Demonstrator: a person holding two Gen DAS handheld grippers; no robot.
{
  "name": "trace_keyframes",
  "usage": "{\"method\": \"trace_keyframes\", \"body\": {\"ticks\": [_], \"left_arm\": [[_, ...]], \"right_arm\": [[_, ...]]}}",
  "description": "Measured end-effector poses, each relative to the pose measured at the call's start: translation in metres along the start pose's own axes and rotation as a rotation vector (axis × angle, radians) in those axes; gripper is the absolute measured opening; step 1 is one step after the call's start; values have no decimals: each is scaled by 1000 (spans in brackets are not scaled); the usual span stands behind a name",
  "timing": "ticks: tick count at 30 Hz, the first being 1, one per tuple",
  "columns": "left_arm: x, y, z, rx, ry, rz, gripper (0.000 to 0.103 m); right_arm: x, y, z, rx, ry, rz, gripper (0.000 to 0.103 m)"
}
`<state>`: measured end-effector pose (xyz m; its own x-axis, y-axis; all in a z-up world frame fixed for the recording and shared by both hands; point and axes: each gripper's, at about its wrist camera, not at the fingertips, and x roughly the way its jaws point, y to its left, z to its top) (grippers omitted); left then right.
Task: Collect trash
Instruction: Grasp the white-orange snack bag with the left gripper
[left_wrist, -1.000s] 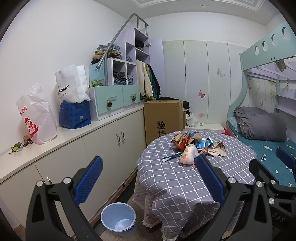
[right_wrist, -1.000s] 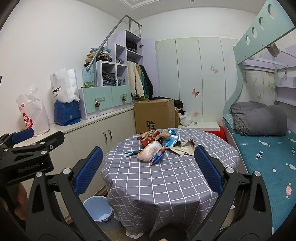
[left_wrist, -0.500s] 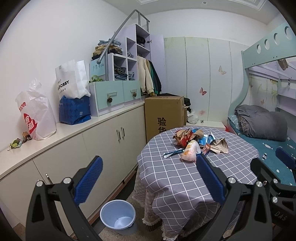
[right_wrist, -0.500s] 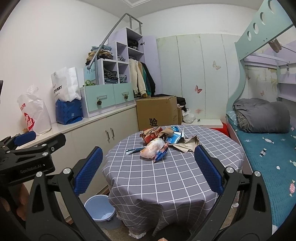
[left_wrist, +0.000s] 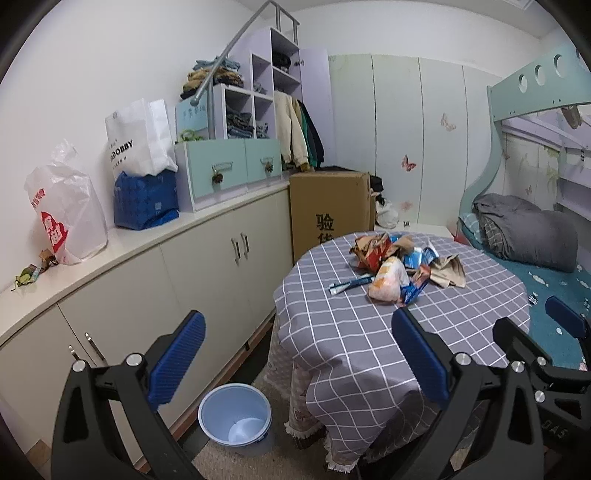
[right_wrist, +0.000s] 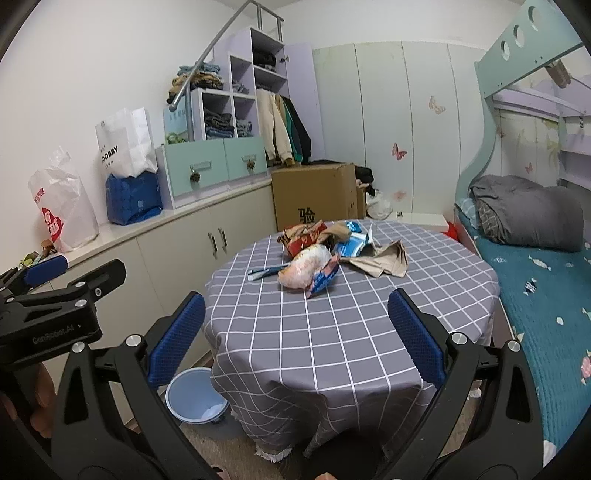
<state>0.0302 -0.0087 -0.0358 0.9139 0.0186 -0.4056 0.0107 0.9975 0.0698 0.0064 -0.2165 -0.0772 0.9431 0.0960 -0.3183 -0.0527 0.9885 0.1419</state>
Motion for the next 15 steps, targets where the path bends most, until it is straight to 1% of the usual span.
{"method": "trace_keyframes", "body": {"ticks": [3, 9, 12, 15], "left_arm": [[12, 0, -2, -2, 27, -12, 99], [34, -5, -5, 16, 54, 3, 99], [49, -9, -7, 30, 65, 3, 99], [68, -14, -6, 36, 90, -15, 99]], "right_arm": [[10, -2, -4, 9, 21, -1, 97], [30, -9, -10, 30, 58, -7, 97], [40, -17, -12, 37, 71, -22, 97], [51, -27, -12, 59, 89, -50, 97]]}}
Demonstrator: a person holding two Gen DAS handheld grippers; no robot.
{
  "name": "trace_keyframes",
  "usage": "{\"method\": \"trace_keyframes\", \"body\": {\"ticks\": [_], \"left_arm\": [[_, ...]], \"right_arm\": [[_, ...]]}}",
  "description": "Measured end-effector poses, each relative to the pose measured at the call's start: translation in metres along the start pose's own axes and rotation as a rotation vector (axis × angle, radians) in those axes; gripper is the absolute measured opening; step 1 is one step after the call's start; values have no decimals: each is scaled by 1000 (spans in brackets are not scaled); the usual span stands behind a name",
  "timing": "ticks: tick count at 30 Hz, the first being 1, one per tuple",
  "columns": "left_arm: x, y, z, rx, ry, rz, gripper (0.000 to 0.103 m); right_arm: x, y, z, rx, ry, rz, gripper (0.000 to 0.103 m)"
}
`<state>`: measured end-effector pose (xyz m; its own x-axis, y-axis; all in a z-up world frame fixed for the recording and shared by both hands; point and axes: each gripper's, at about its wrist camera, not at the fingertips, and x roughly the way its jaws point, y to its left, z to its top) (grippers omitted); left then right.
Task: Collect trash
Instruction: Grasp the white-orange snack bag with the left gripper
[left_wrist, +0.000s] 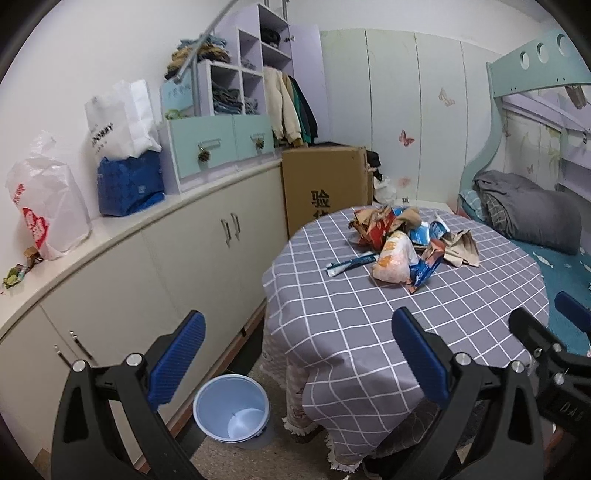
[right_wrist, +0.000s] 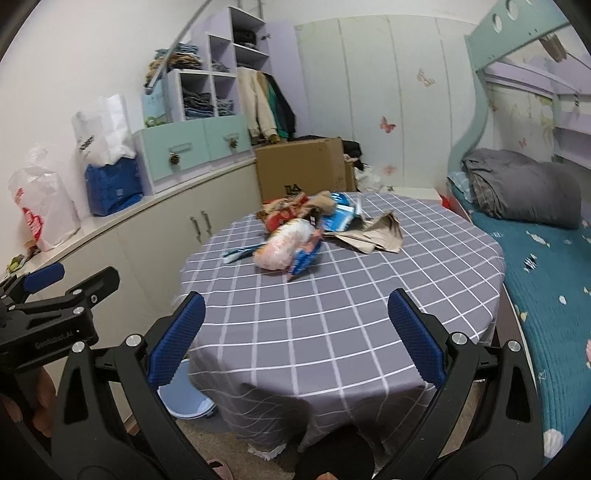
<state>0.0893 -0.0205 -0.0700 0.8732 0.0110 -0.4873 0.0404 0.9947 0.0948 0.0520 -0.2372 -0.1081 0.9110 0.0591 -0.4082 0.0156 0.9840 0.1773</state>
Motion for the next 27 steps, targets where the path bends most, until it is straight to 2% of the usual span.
{"method": "trace_keyframes", "body": {"ticks": [7, 11, 13, 18, 22, 25, 26, 27], "left_arm": [[62, -25, 14, 37, 108, -124, 99], [98, -44, 25, 32, 149, -221, 98], [114, -54, 30, 31, 161, -246, 97], [160, -82, 42, 49, 193, -287, 79], [192, -93, 44, 37, 257, -316, 75], [208, -101, 45, 58, 267, -319, 72], [213, -103, 45, 64, 276, -322, 67], [217, -103, 45, 63, 285, -326, 55]], "right_arm": [[34, -26, 4, 45, 40, -54, 97], [63, -42, 8, 85, 81, -78, 97], [74, -51, 10, 123, 90, -71, 97], [101, -74, 16, 212, 112, -63, 97], [122, -83, 21, 270, 135, -18, 97], [138, -85, 28, 318, 146, 29, 97], [144, -85, 31, 336, 149, 52, 97], [149, -86, 33, 360, 144, 77, 97]]}}
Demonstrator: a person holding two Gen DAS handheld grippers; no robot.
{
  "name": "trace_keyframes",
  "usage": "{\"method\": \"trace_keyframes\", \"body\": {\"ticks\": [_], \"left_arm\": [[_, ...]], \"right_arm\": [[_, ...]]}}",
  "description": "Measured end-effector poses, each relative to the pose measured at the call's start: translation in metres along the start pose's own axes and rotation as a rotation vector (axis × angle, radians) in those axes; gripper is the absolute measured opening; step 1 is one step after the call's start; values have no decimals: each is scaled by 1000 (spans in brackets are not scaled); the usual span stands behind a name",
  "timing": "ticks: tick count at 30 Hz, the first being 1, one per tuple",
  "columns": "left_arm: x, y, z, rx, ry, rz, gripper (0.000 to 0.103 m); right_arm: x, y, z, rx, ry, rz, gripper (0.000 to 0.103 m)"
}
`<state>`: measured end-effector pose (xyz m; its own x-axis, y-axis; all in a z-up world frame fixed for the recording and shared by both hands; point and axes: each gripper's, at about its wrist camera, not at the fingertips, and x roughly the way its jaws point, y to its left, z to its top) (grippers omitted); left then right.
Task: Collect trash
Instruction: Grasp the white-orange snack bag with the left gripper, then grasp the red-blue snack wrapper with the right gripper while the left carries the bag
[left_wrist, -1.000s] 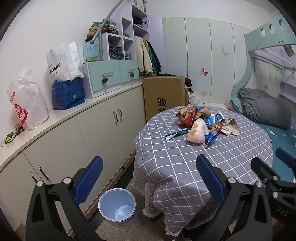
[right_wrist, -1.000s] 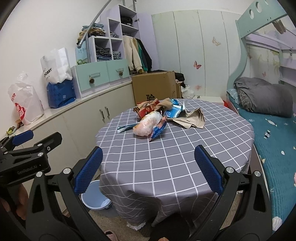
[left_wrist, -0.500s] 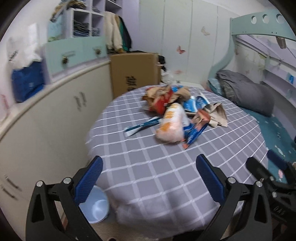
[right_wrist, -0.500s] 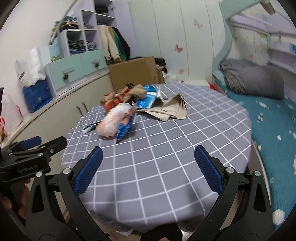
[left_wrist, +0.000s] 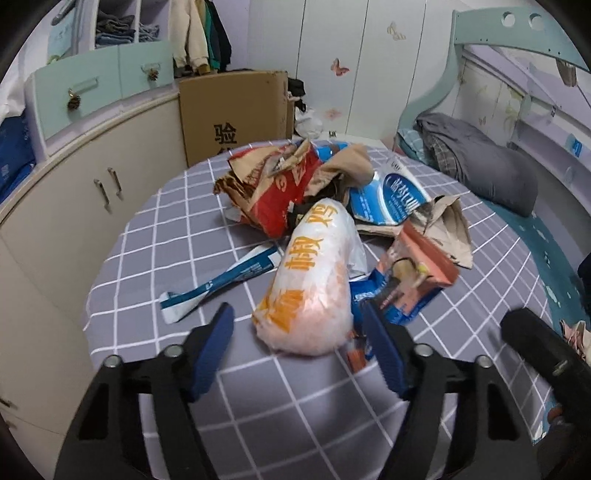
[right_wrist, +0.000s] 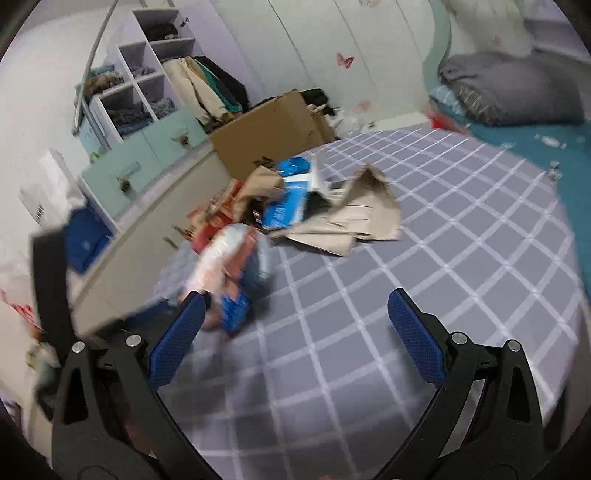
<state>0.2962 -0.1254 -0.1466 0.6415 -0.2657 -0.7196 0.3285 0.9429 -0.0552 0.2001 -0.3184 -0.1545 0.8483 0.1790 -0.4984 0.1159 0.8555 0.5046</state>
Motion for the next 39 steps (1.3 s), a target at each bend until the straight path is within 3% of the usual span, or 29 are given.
{"method": "trace_keyframes", "body": {"ticks": [2, 8, 9, 11, 12, 13, 14, 16, 19, 24, 25, 26, 27, 28, 31, 34, 39], "left_arm": [[10, 5, 0, -18, 35, -41, 44], [6, 5, -3, -7, 14, -74, 35], [4, 6, -5, -7, 10, -73, 33], [-2, 8, -8, -16, -7, -81, 31], [-5, 10, -9, -20, -15, -89, 30], [-10, 11, -11, -25, -27, -97, 29], [-14, 11, -12, -29, -36, -103, 29], [-26, 14, -14, -39, -56, -118, 28], [-53, 19, -21, -50, -112, -168, 28], [-102, 40, -31, -95, -209, -194, 27], [-110, 45, -34, -106, -223, -180, 27], [-119, 52, -38, -119, -241, -150, 27], [-123, 55, -41, -124, -249, -128, 27], [-130, 63, -47, -132, -263, -82, 28], [-141, 85, -62, -165, -262, -7, 28], [-145, 110, -76, -216, -245, 29, 28], [-148, 145, -96, -272, -218, 83, 28]], "right_arm": [[10, 4, 4, 8, 13, 10, 97], [47, 14, 11, 43, 93, 87, 92], [51, 15, 12, 47, 101, 102, 87], [55, 18, 11, 36, 111, 96, 62], [58, 18, 11, 33, 122, 94, 37], [60, 18, 9, 34, 133, 92, 25], [59, 16, 8, 44, 143, 93, 25], [51, 17, 6, 30, 125, 84, 15], [25, 23, 4, -31, 55, 35, 9], [-7, 31, 1, -67, -29, -20, 9], [-7, 30, 1, -55, -31, -26, 16], [-3, 29, 2, -46, -11, -40, 56], [6, 30, 0, -38, 40, -61, 79], [10, 30, -1, -30, 53, -57, 84], [26, 35, -9, -63, 69, -109, 84], [46, 37, -14, -51, 138, -102, 81], [63, 47, -19, -118, 178, -156, 30]]}}
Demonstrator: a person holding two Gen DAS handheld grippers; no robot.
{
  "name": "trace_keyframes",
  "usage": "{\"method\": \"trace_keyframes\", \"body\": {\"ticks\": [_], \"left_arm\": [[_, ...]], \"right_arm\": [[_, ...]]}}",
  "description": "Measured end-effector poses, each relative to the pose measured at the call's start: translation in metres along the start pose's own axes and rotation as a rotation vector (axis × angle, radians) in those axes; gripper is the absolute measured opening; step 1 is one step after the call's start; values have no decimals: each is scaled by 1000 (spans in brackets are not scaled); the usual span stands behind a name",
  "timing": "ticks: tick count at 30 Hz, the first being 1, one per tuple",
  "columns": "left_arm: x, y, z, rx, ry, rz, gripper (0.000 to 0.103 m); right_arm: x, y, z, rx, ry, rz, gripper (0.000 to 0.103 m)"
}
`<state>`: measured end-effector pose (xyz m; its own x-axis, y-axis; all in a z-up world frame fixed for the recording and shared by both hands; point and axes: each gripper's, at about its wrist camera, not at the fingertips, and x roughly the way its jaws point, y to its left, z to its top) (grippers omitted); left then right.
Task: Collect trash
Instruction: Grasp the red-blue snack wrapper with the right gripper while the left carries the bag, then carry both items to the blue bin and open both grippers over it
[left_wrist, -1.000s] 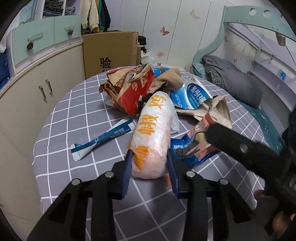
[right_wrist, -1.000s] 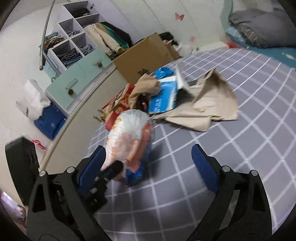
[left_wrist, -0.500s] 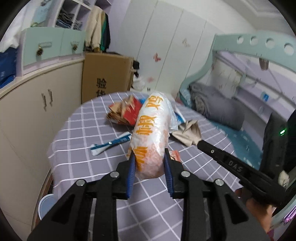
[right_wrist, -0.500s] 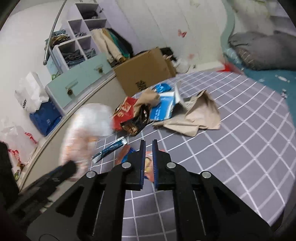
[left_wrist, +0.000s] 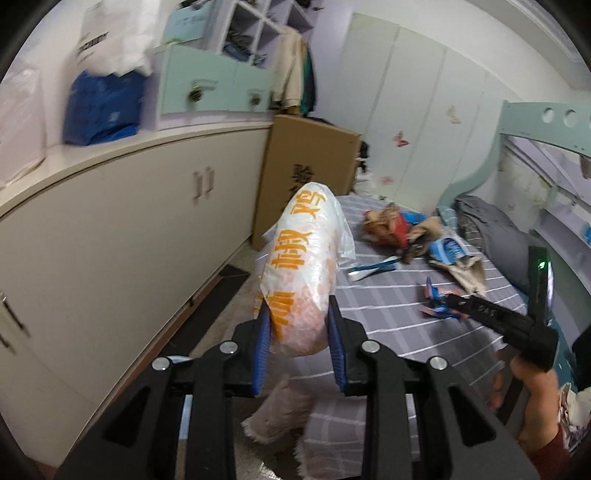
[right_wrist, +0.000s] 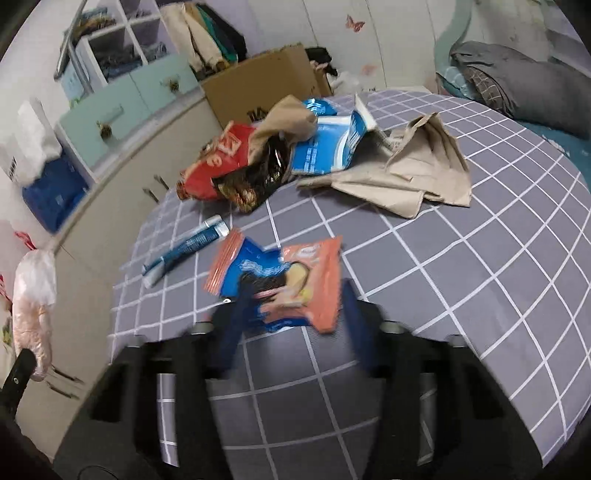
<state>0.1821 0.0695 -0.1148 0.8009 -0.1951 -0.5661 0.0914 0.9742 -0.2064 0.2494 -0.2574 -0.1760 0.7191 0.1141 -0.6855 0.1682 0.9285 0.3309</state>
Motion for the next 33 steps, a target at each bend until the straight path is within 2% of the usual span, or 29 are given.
{"method": "trace_keyframes", "body": {"ticks": [2, 5, 10, 15, 20, 24, 28, 30, 31, 33], "left_arm": [[1, 16, -5, -20, 11, 14, 28], [5, 34, -12, -39, 27, 30, 28], [7, 59, -30, -97, 55, 41, 28], [5, 85, -44, -153, 64, 60, 28], [8, 126, -62, -237, 99, 104, 28], [15, 163, -81, -292, 145, 170, 28], [42, 204, -108, -358, 244, 229, 28], [57, 218, -120, -377, 291, 254, 28], [69, 226, -130, -385, 334, 283, 28], [90, 240, -146, -403, 389, 295, 29]], "right_arm": [[3, 0, 0, -8, 15, 13, 15], [-2, -1, -1, -21, -1, 38, 5], [-38, 12, -10, -64, -106, 79, 5], [-66, 62, -18, -167, -164, 167, 5], [-50, 143, -51, -319, -98, 302, 5], [-10, 213, -99, -462, 22, 385, 5], [38, 261, -144, -564, 127, 395, 5], [66, 274, -162, -591, 170, 381, 5], [88, 281, -171, -597, 209, 372, 5], [123, 285, -185, -584, 278, 358, 5]]}}
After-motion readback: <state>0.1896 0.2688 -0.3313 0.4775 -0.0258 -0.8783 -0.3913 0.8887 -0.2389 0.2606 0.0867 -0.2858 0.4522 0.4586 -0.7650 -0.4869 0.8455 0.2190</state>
